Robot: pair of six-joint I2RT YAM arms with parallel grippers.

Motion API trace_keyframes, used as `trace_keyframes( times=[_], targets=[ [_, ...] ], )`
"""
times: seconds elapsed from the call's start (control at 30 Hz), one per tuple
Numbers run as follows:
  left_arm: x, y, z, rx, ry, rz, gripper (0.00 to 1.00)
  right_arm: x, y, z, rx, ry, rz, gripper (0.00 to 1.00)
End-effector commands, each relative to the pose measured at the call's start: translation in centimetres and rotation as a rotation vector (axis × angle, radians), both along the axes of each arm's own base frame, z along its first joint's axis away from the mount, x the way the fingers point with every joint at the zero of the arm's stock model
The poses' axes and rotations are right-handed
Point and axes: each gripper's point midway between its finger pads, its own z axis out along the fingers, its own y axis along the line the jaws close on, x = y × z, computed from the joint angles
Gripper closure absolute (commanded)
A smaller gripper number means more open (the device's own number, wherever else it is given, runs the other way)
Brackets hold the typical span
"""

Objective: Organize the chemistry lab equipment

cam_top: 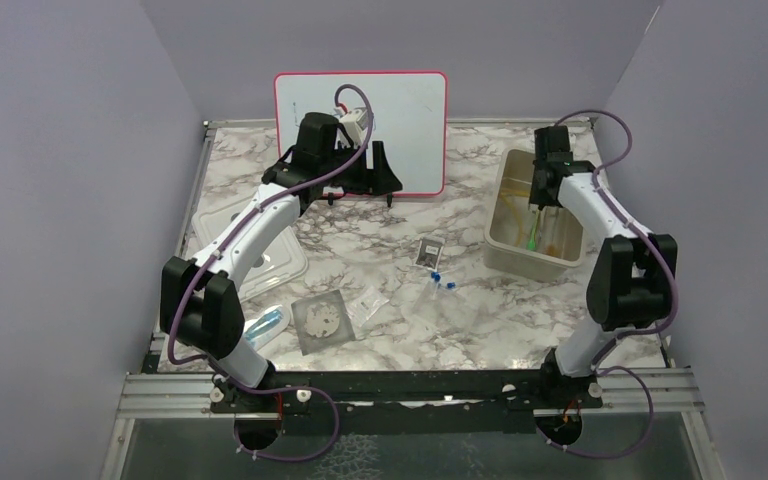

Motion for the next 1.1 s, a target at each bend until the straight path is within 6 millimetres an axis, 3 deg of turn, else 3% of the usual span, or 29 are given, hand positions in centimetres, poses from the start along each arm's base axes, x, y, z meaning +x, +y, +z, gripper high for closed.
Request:
trace_keyframes(
  times=[0.0,0.2,0.37,0.57,0.67,0.93,1.07],
  targets=[
    [0.8,0.7,-0.4,0.043,-0.016,0.037,0.28,0.5,3.5,4.5,0.196,-0.112,0.083,0.65],
    [-0.4,2.5,-3.8,0.137,0.071,0.089,0.28,0.3,8.5,9.3,0.406,-0.252,0.215,0.63],
    [-3.8,4.9,-7.7,0.253,0.205,0.115,0.29,-1.0,14.5,12.0,0.501,-0.306,0.358,0.61],
    [-9.8,5.2,-11.8,0.328,0.371,0.078,0.32,-2.8,20.0,11.6,0.645,-0.324,0.433,0.61],
    [-11.9,6.4,-13.7,0.404,0.458,0.137,0.34,-4.0,22.2,11.1,0.705,-0.319,0.495,0.6],
    [-13.5,12.7,-15.4,0.582,0.528,0.474,0.27,-7.8,26.9,8.6,0.728,-0.224,0.652,0.57],
    [-14.2,14.8,-15.5,0.56,0.559,0.61,0.2,-10.2,30.0,7.3,0.671,-0.186,0.815,0.53]
  ],
)
